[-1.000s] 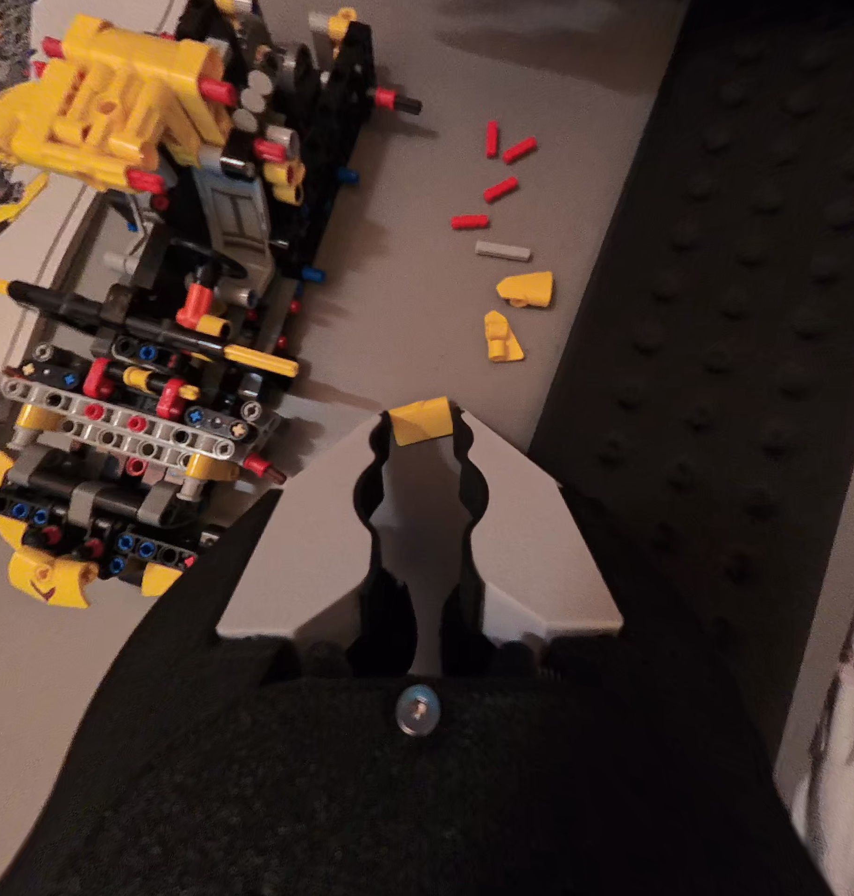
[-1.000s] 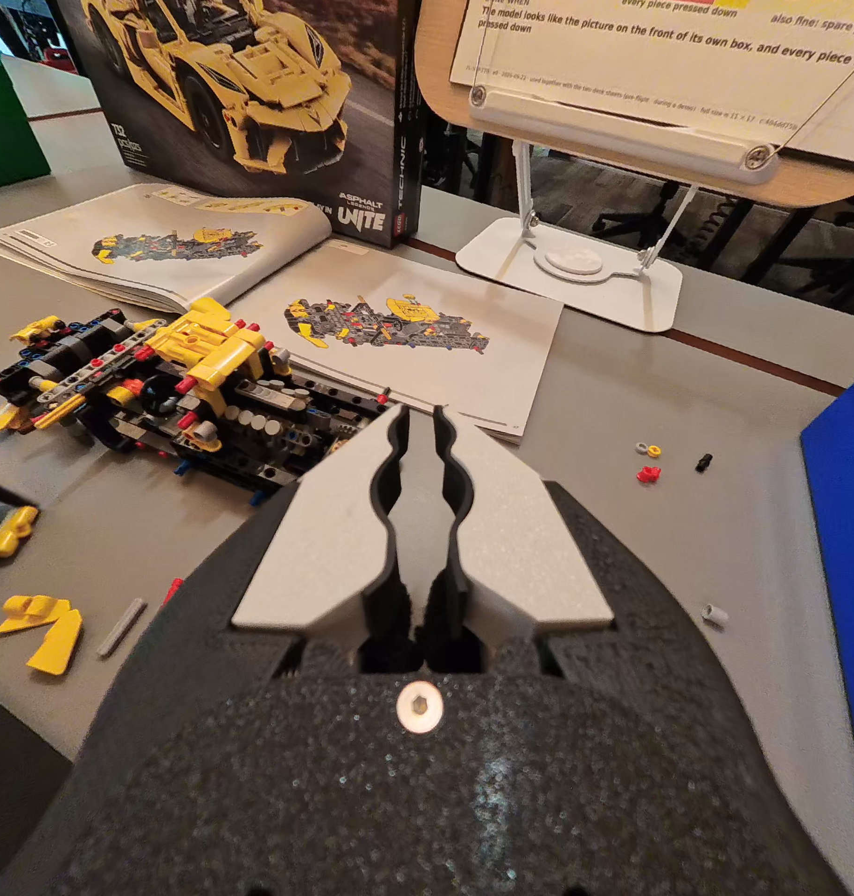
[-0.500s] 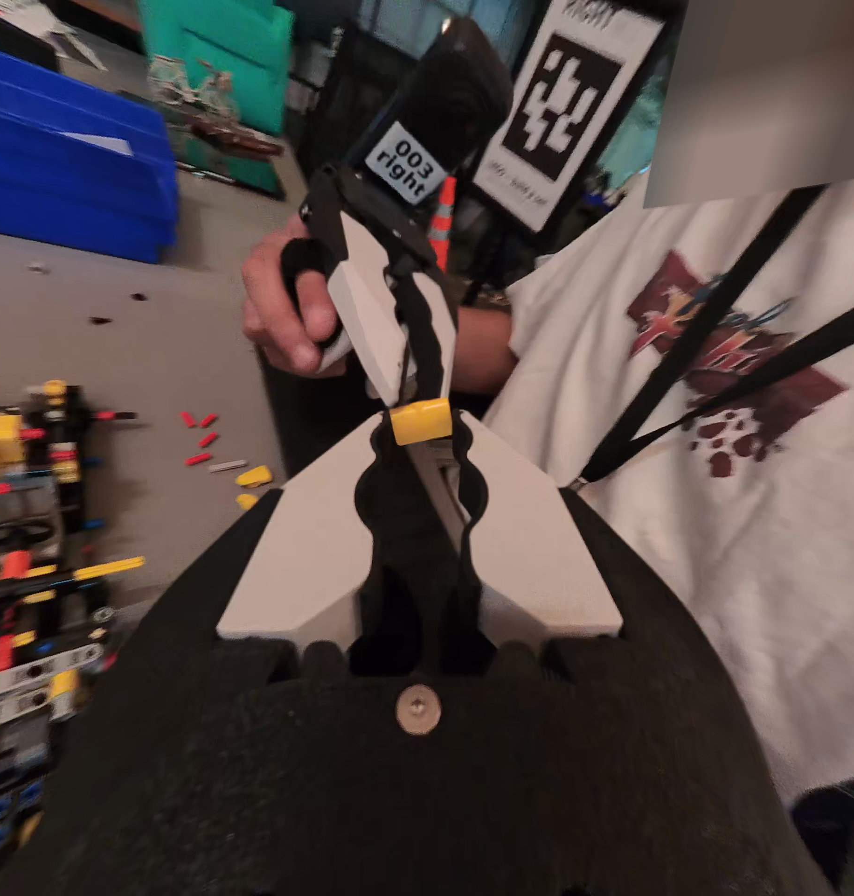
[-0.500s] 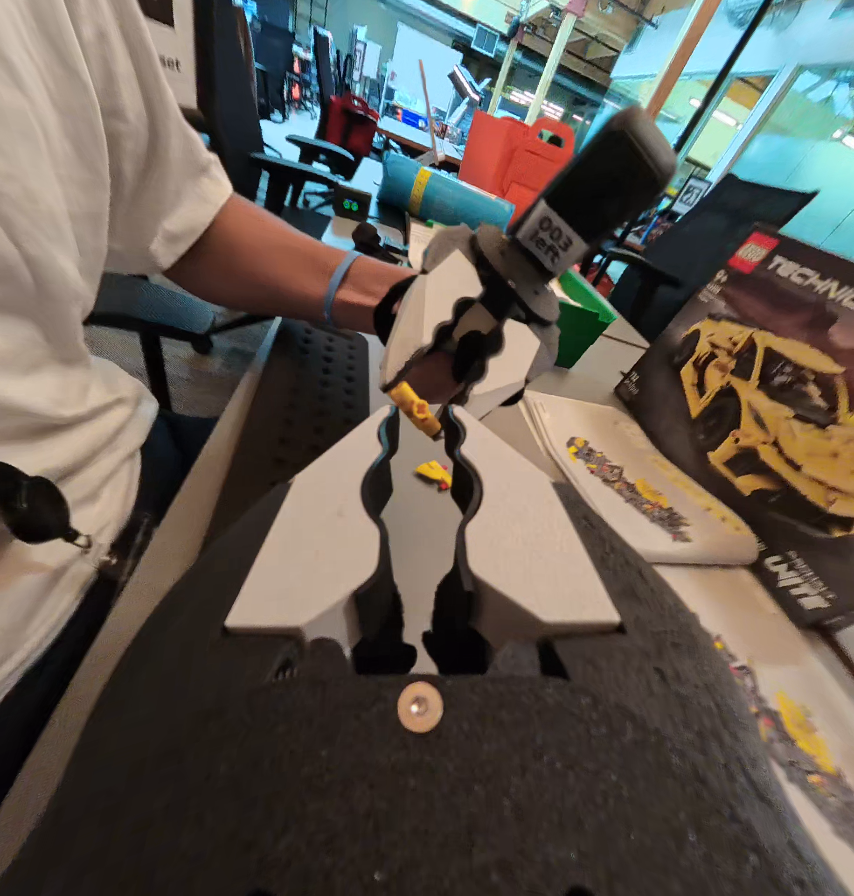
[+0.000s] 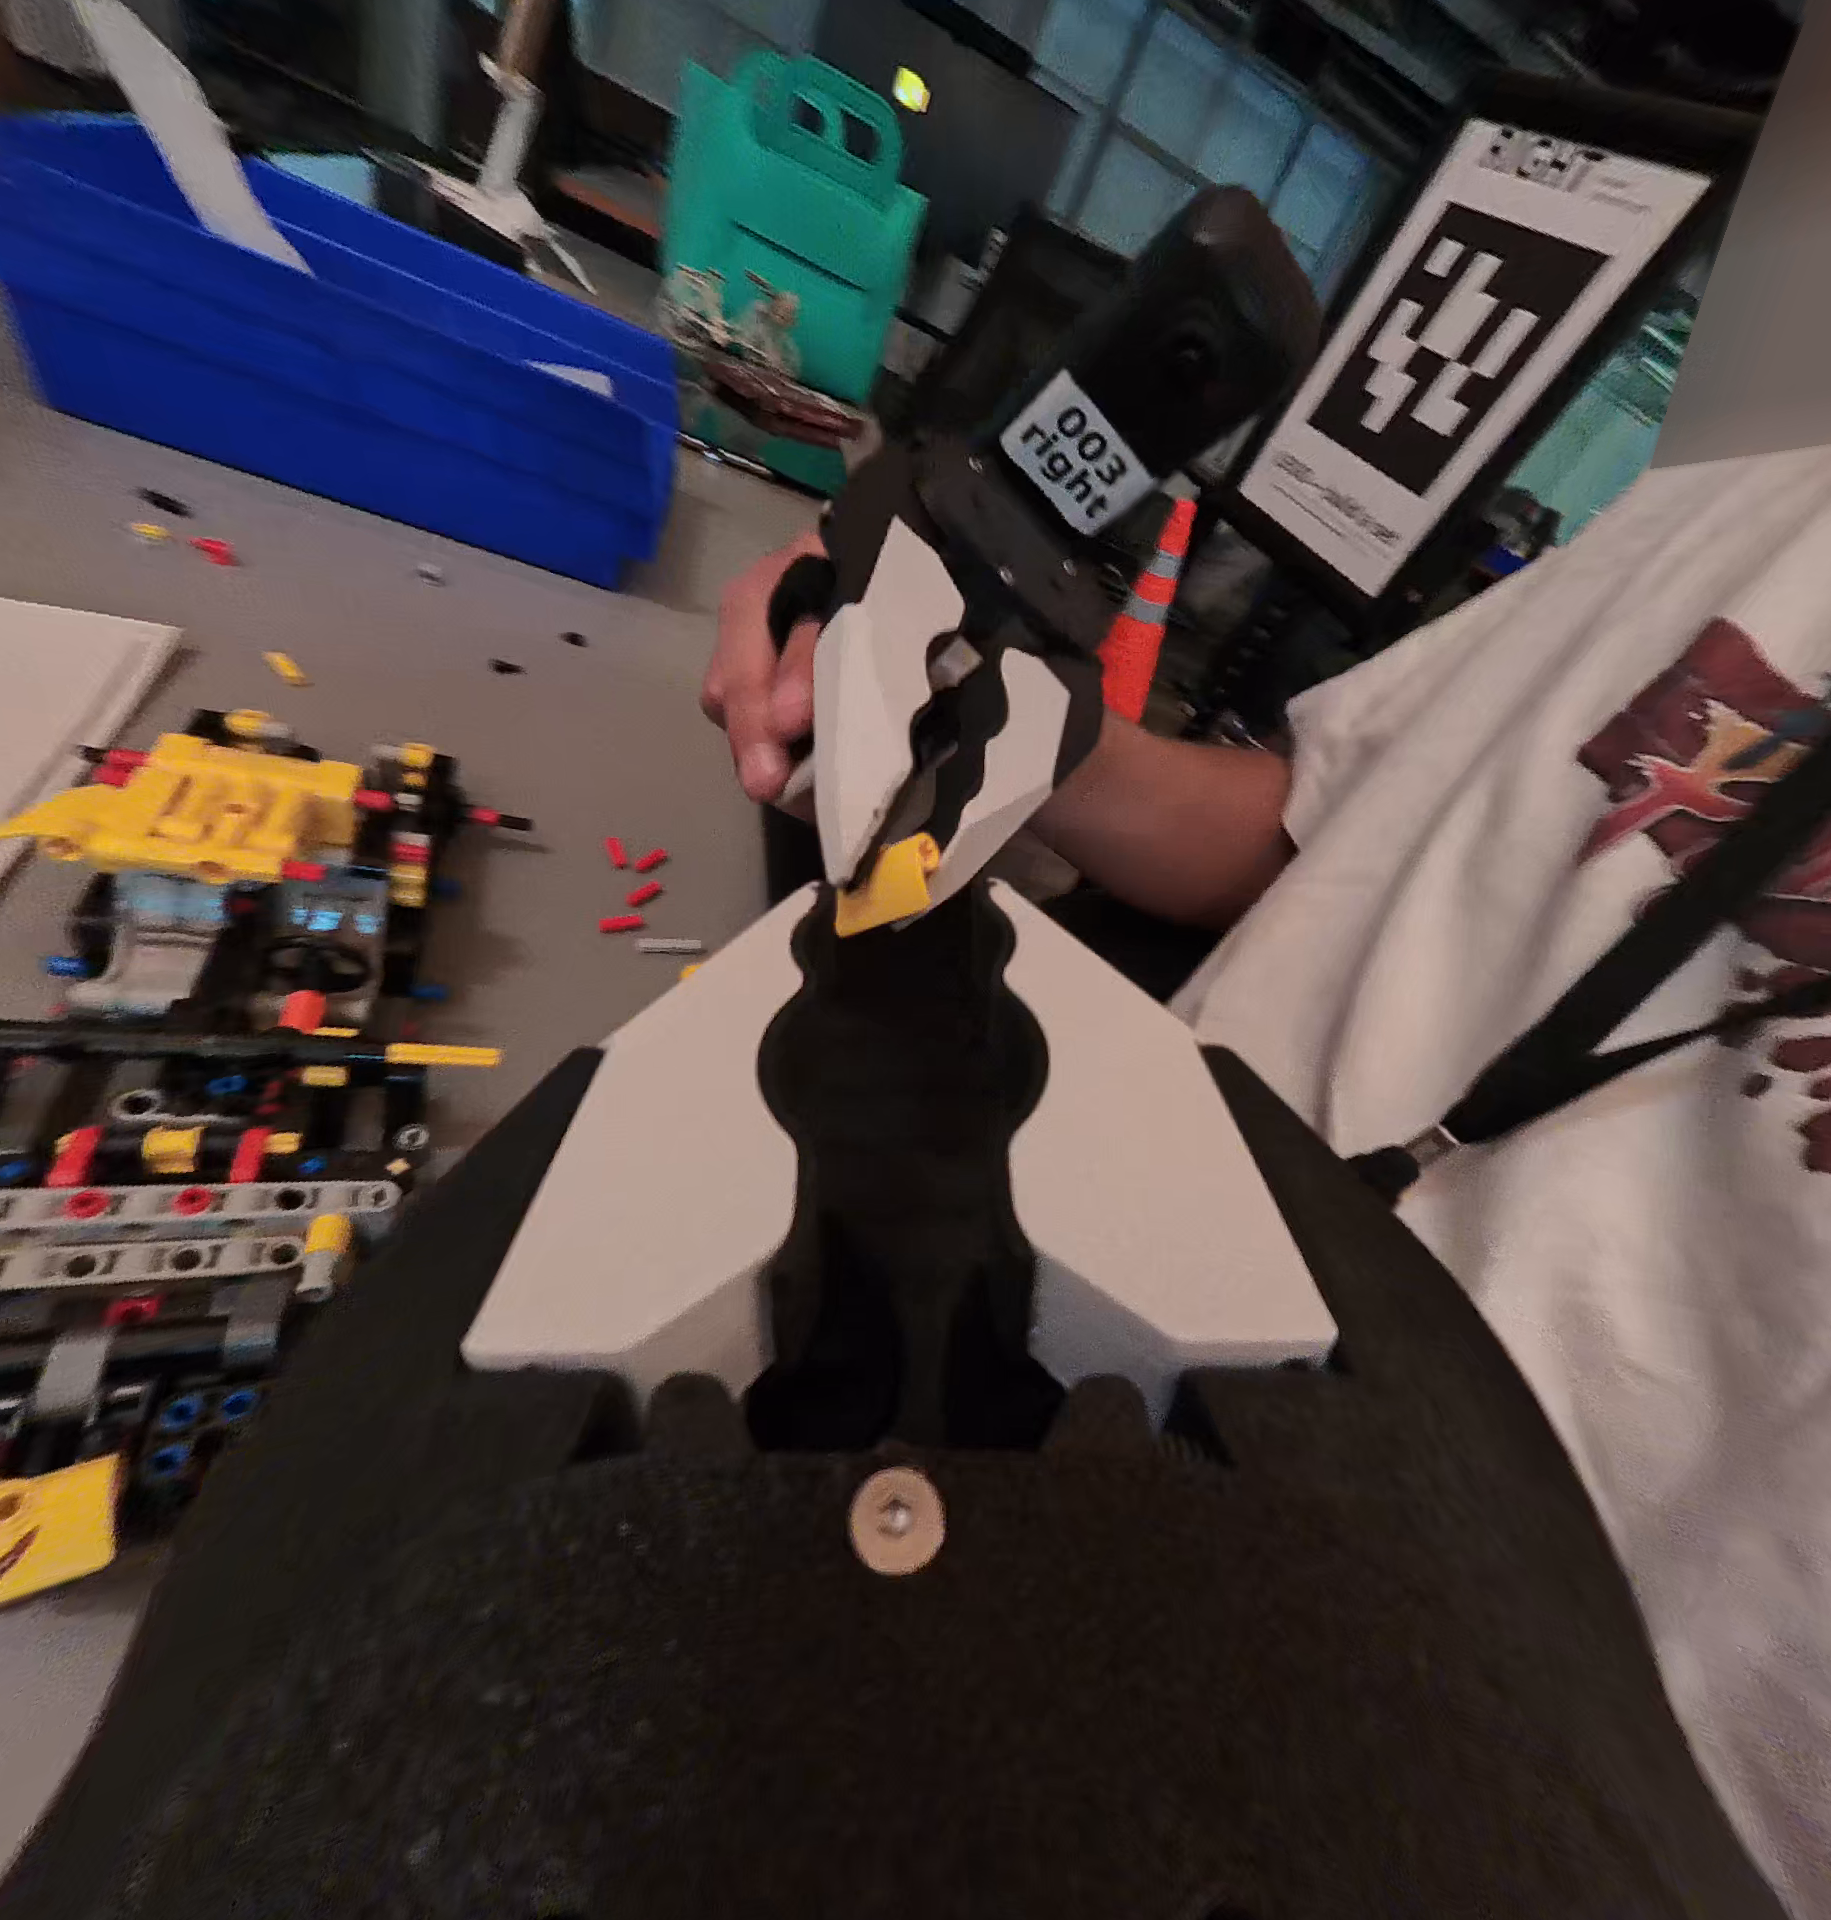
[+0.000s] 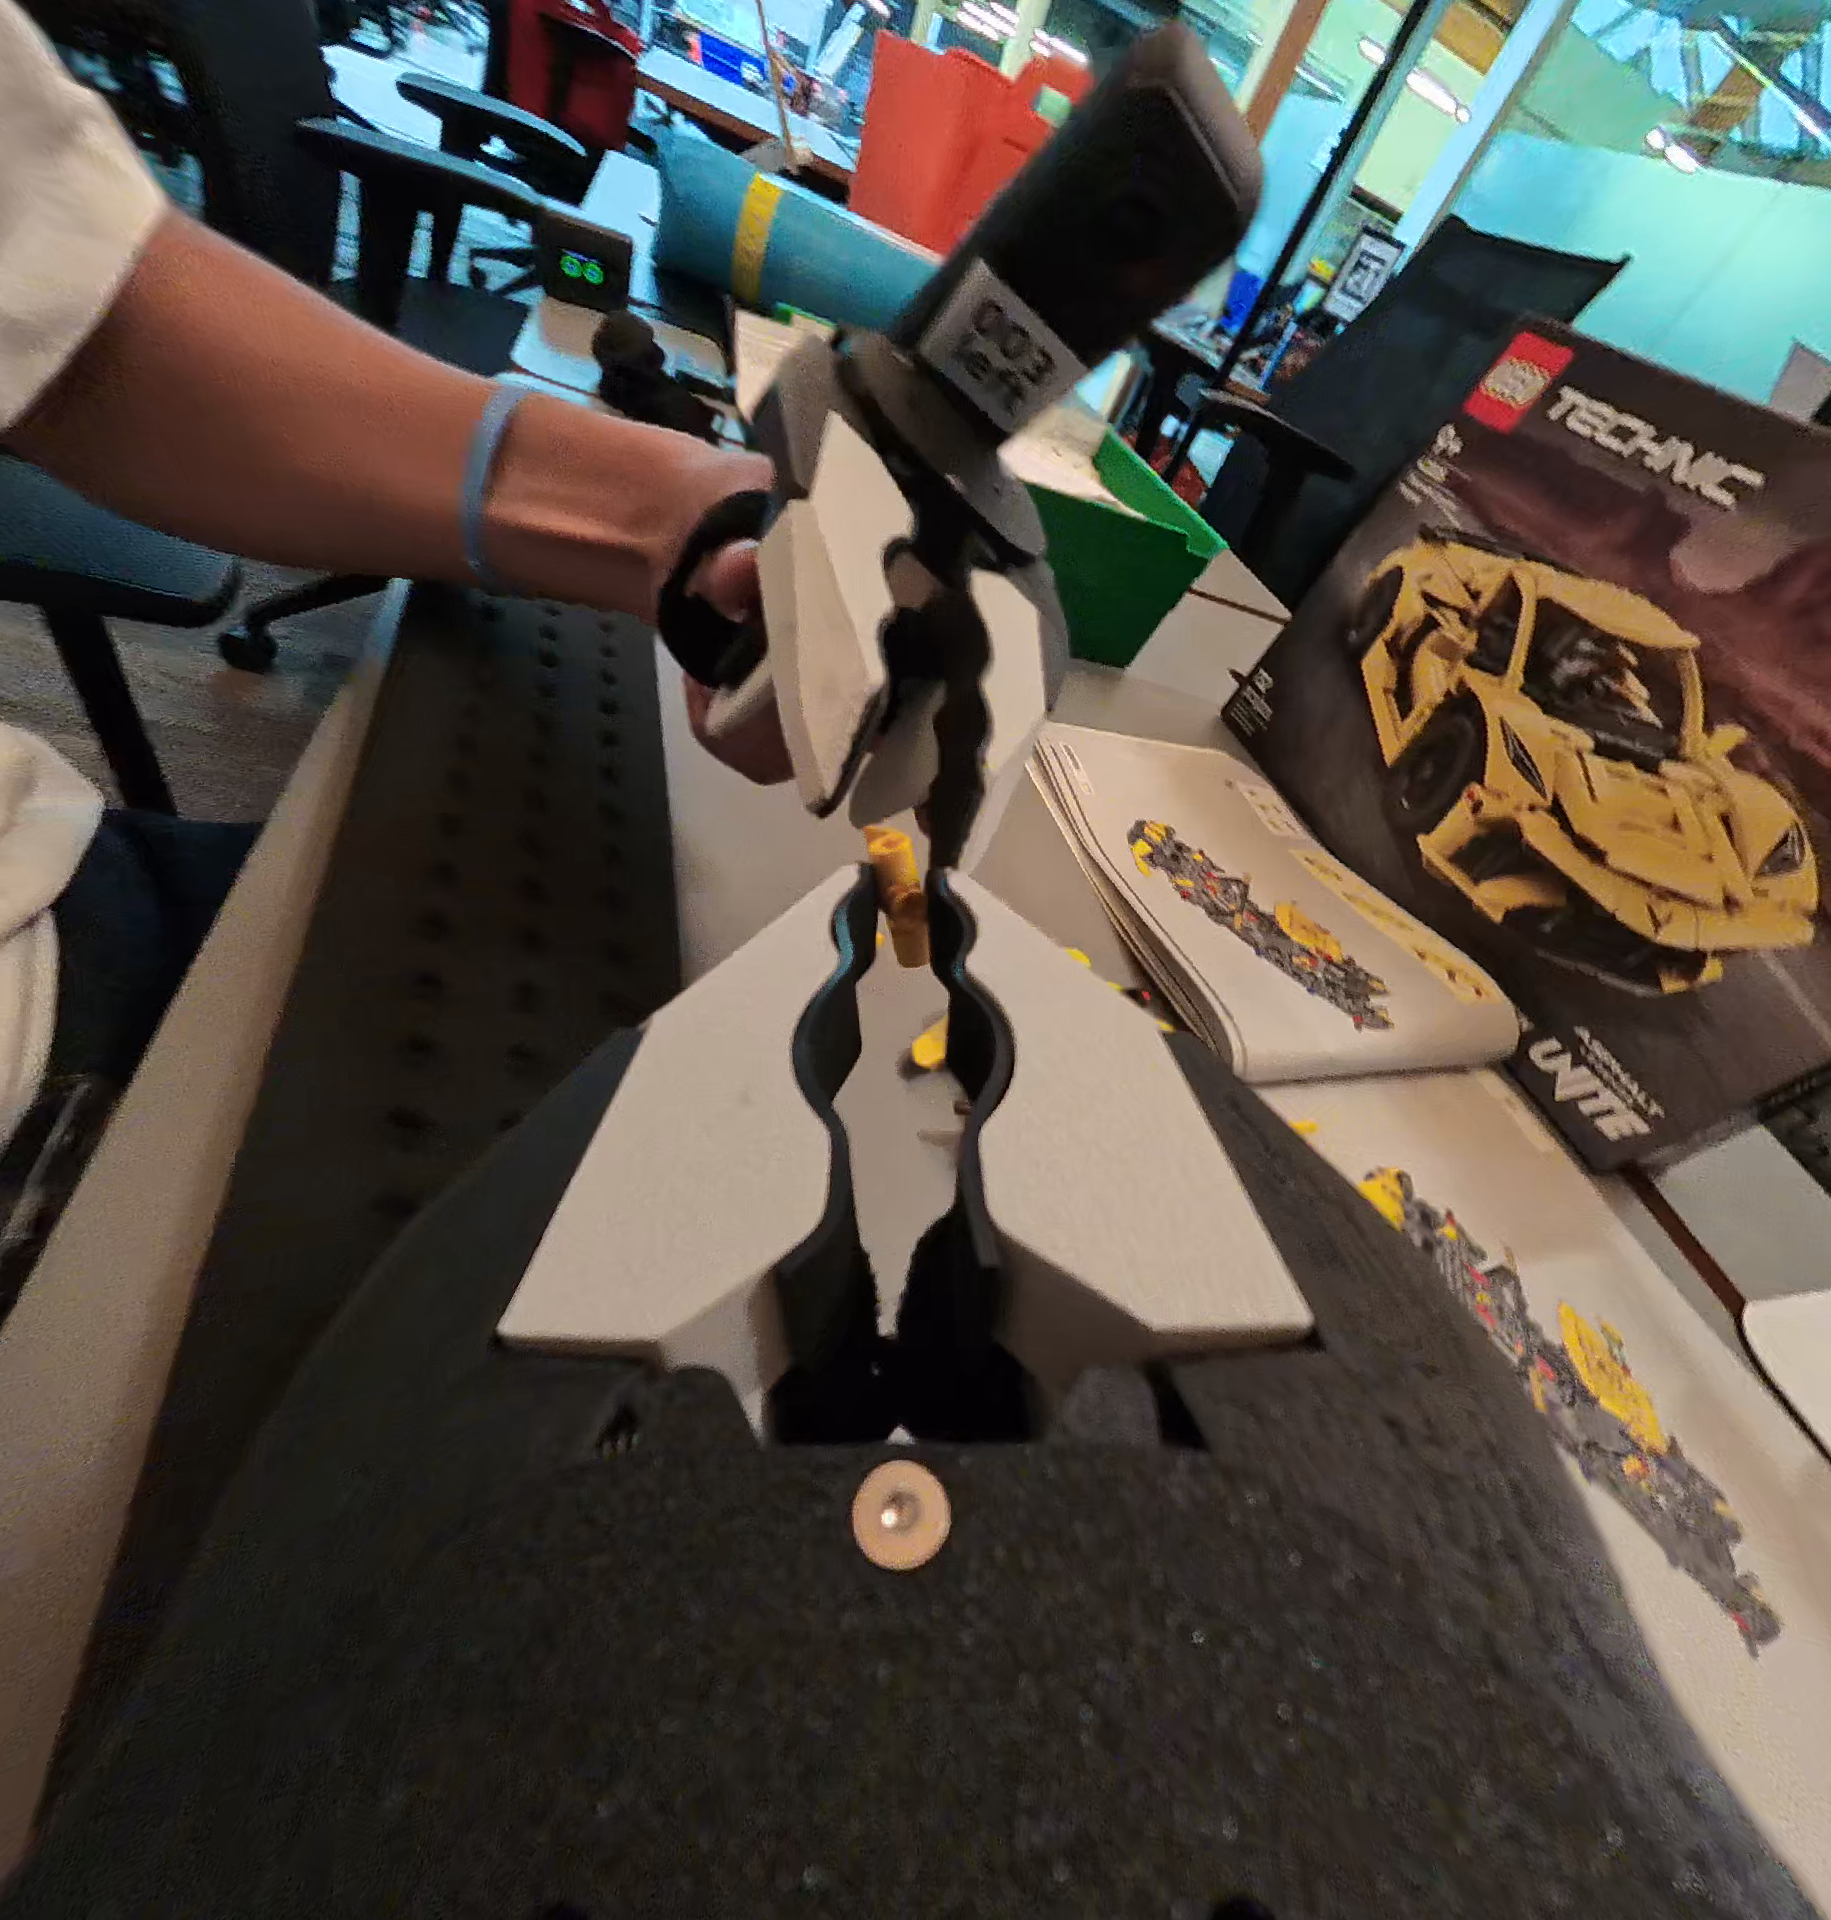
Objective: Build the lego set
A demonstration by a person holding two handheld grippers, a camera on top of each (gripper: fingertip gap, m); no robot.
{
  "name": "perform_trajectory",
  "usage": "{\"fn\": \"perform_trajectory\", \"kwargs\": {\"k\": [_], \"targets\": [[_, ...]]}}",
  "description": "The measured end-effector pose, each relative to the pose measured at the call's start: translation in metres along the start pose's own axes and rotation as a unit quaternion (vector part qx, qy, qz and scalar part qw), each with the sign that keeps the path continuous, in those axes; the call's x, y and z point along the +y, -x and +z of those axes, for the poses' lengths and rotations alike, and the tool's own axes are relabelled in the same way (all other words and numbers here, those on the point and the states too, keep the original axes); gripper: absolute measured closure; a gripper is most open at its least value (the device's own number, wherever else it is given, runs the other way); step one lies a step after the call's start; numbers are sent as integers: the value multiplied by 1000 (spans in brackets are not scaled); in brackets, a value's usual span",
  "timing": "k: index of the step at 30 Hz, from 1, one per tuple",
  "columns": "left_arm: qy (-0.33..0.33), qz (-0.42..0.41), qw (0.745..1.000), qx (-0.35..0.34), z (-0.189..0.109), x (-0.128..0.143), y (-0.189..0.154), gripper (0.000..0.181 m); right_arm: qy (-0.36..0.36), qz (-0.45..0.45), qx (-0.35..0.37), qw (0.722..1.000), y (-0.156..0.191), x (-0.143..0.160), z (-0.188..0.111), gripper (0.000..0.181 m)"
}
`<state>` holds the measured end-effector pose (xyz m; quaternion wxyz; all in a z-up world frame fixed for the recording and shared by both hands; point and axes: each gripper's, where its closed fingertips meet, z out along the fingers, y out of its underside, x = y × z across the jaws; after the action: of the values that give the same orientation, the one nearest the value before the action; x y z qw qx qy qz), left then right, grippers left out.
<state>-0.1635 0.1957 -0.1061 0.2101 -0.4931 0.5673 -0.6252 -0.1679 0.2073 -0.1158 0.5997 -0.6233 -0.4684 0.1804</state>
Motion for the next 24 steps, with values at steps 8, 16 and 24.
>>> {"fn": "perform_trajectory", "kwargs": {"k": [8, 16, 24], "targets": [[-18, 74, 994, -84, -6, 4, 16, 180, -29, 168, -22, 985, -4, 15, 14, 173], [-17, 79, 993, -84, -5, 7, 14, 175, -85, 230, -48, 968, -11, 0, 0, 174], [-37, 95, 991, -86, 7, 0, 11, 179, -112, 243, -61, 962, -10, -9, -2, 174]]}}
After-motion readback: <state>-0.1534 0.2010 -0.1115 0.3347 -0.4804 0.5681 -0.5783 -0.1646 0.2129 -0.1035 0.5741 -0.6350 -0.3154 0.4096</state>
